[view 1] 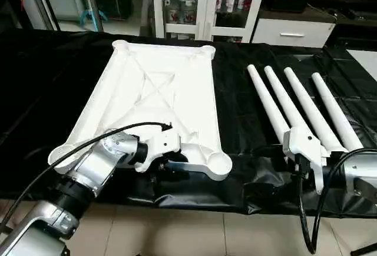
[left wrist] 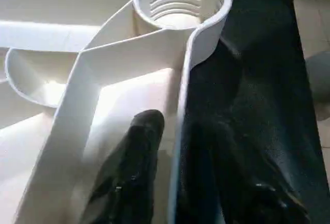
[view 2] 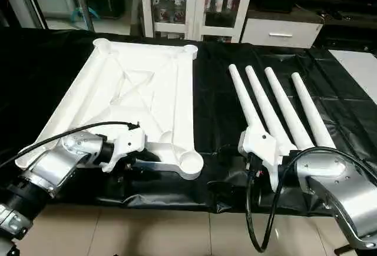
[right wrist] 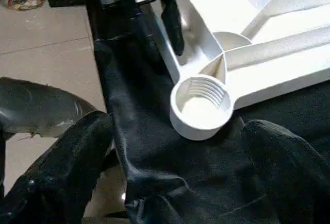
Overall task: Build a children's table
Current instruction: Move to table
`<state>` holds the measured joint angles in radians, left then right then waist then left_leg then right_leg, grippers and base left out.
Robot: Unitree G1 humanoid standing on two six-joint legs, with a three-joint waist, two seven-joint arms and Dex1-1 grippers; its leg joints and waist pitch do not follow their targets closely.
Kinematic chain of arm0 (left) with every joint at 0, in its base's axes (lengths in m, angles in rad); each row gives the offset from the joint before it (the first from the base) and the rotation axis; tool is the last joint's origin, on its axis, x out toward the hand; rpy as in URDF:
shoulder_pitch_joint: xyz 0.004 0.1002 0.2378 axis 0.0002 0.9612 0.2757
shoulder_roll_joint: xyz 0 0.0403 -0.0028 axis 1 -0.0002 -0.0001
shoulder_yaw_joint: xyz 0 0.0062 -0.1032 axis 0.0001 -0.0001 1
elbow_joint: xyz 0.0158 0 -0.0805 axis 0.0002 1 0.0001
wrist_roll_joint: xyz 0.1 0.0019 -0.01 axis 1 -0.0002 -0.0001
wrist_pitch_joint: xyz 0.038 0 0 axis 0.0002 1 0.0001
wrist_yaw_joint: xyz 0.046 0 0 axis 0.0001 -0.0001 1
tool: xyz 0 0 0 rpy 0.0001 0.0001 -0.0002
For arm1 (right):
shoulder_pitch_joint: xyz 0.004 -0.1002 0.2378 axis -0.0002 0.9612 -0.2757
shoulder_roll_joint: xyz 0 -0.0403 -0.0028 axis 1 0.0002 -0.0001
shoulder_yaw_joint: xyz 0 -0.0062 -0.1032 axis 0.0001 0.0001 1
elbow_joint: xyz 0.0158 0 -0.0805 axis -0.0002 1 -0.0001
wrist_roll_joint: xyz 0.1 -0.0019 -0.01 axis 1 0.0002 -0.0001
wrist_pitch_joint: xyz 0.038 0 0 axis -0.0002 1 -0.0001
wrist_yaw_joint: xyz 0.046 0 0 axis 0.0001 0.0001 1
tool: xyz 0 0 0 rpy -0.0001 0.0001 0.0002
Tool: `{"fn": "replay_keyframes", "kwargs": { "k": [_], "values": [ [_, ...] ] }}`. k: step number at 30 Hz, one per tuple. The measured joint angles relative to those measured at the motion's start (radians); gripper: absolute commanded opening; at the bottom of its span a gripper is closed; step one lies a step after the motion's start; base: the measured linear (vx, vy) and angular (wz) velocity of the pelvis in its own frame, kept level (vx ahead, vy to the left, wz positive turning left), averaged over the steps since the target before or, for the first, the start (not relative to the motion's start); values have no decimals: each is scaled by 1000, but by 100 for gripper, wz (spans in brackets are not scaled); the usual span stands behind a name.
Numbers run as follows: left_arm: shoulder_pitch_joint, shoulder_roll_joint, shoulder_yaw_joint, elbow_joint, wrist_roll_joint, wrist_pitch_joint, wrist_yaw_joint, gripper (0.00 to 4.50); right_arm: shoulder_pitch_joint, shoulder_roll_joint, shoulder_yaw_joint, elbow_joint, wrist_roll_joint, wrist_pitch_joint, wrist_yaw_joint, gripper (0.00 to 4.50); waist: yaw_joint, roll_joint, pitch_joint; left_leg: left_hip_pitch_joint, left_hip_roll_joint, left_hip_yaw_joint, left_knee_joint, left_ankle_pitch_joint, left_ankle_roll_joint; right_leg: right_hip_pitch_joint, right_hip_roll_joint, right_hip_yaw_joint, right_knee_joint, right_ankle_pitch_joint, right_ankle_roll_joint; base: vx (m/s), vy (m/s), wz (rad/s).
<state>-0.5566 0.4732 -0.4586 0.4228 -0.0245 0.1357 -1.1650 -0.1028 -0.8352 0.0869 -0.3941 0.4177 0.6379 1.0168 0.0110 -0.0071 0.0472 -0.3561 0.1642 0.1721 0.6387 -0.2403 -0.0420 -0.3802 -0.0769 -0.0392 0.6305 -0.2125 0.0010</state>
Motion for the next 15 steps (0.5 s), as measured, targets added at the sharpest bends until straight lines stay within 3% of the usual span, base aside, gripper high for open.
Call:
{"fn": "replay_keyframes", "kwargs": {
  "k": [15],
  "values": [
    [-23,-36,1,54,36,-36,25,9,-16,21,41,9,-33,-25,-12,450,7,1,0,2,1,1,0,0,-1,1,0,1,0,1,-1,0,0,0]
  ]
}}
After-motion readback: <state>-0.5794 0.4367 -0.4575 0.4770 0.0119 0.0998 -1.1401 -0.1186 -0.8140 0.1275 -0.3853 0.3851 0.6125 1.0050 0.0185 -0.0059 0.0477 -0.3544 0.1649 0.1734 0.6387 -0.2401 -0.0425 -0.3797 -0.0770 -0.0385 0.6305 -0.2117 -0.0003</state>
